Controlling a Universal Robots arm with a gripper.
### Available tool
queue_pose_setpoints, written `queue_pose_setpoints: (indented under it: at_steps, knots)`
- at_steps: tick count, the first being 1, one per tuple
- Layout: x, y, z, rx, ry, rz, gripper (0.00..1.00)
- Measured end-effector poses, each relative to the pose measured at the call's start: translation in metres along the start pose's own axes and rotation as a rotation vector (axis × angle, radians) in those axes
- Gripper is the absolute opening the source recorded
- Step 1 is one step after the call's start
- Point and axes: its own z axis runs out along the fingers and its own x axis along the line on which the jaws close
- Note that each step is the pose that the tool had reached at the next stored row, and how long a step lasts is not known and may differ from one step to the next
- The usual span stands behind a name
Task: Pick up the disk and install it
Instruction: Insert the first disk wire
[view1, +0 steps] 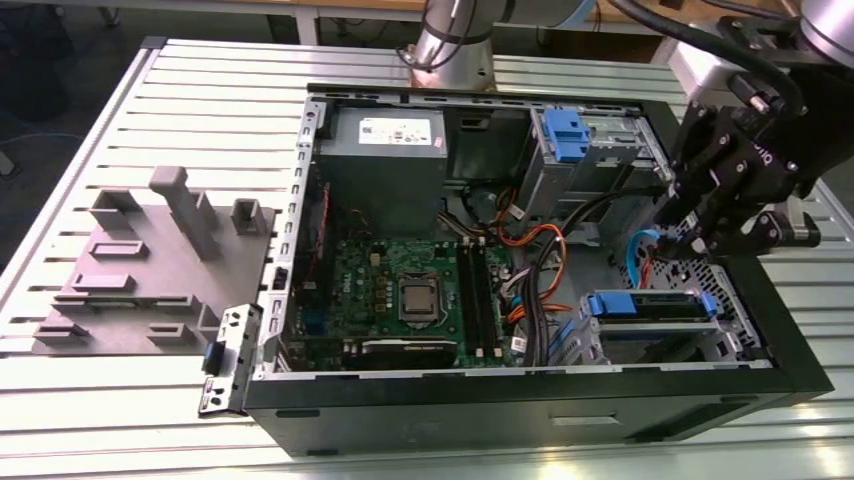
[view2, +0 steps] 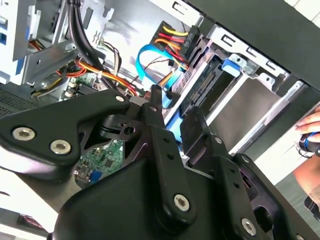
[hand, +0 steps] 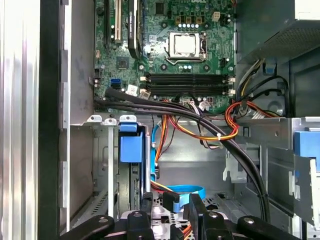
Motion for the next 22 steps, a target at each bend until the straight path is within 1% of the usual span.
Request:
queue_pose_setpoints:
  at_steps: [4,7,13,14,15,16,18,19,20,22]
  knots:
    - [0.0003,-0.0002,0.0070,0.0000,-0.0001,0.000,0.42]
    - [0.0013,-0.0003,0.0098,0.0000,-0.0001,0.000,0.42]
    - [0.0014,-0.0004,0.0101,0.0000,0.0001,0.000,0.42]
    - [0.0014,-0.0004,0.0101,0.0000,0.0000,0.000,0.41]
    - [0.0014,-0.0004,0.0101,0.0000,0.0001,0.000,0.35]
    - [0.0014,-0.0003,0.0101,0.0000,0.0001,0.000,0.35]
    - [0.0014,-0.0004,0.0102,0.0000,0.0001,0.000,0.22]
    - [0.0014,-0.0004,0.0102,0.0000,0.0000,0.000,0.22]
    - [0.0014,-0.0004,0.0102,0.0000,0.0000,0.000,0.17]
    - [0.0014,-0.0004,0.0102,0.0000,0.0000,0.000,0.16]
